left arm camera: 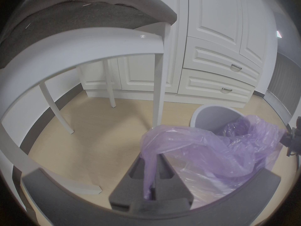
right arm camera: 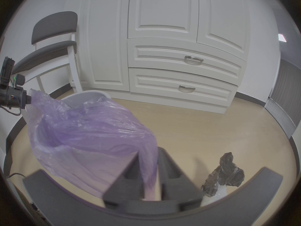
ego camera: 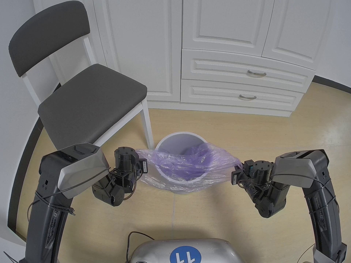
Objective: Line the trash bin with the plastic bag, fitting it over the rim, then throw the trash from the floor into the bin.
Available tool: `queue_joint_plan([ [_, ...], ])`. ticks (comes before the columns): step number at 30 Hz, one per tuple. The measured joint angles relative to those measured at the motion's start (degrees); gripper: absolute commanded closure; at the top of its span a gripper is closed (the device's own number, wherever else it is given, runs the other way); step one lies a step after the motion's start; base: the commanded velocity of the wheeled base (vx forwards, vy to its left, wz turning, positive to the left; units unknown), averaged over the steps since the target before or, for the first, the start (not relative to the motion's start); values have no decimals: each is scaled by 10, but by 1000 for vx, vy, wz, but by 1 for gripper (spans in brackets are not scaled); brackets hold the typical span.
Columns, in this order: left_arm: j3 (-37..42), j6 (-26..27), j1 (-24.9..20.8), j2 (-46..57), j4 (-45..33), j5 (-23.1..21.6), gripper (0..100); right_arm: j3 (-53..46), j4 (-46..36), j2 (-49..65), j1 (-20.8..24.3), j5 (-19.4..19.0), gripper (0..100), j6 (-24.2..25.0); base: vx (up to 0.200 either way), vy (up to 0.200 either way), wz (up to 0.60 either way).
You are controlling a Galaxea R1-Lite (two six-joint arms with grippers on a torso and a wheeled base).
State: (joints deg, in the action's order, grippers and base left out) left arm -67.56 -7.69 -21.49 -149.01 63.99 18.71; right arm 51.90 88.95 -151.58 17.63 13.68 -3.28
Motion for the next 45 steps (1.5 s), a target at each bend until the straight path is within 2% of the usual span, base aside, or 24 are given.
queue_joint_plan([
  [4, 2, 0, -2, 8, 1, 0, 100, -5, 0, 9, -7, -13, 0, 2, 0, 0, 0],
  [7, 3, 0, -1, 12, 7, 0, 100, -19, 0, 21, -15, -43, 0, 7, 0, 0, 0],
  [11, 3, 0, -2, 15, 11, 0, 100, -52, 0, 44, -35, -105, 0, 17, 0, 0, 0],
  [17, 3, 0, -1, 18, 13, 0, 100, -104, 0, 82, -78, -230, 0, 56, 0, 0, 0],
  [19, 2, 0, -1, 18, 13, 0, 100, -116, 0, 97, -95, -250, 0, 84, 0, 0, 0],
  [22, 1, 0, 1, 18, 13, 0, 100, -124, 0, 118, -105, -257, 0, 105, 0, 0, 0],
  [26, 2, 0, 2, 18, 13, 0, 100, -131, -1, 152, -103, -251, 0, 112, 0, 0, 0],
  [28, 4, 0, 2, 19, 14, 0, 100, -132, -4, 165, -91, -229, 0, 114, 0, 0, 0],
  [34, 13, 1, 0, 21, 13, 0, 100, -120, -9, 183, -45, -120, 0, 108, 0, 0, 0],
  [38, 21, 3, -1, 23, 12, 0, 100, -112, -2, 186, 0, -49, 0, 68, 0, 0, 0],
  [40, 25, 4, -1, 24, 12, -1, 100, -111, 0, 184, 27, -31, 0, 48, 0, 0, 0],
  [45, 44, 6, -4, 28, 12, -5, 100, -128, 0, 180, 66, -18, 0, 28, 0, 0, 0],
])
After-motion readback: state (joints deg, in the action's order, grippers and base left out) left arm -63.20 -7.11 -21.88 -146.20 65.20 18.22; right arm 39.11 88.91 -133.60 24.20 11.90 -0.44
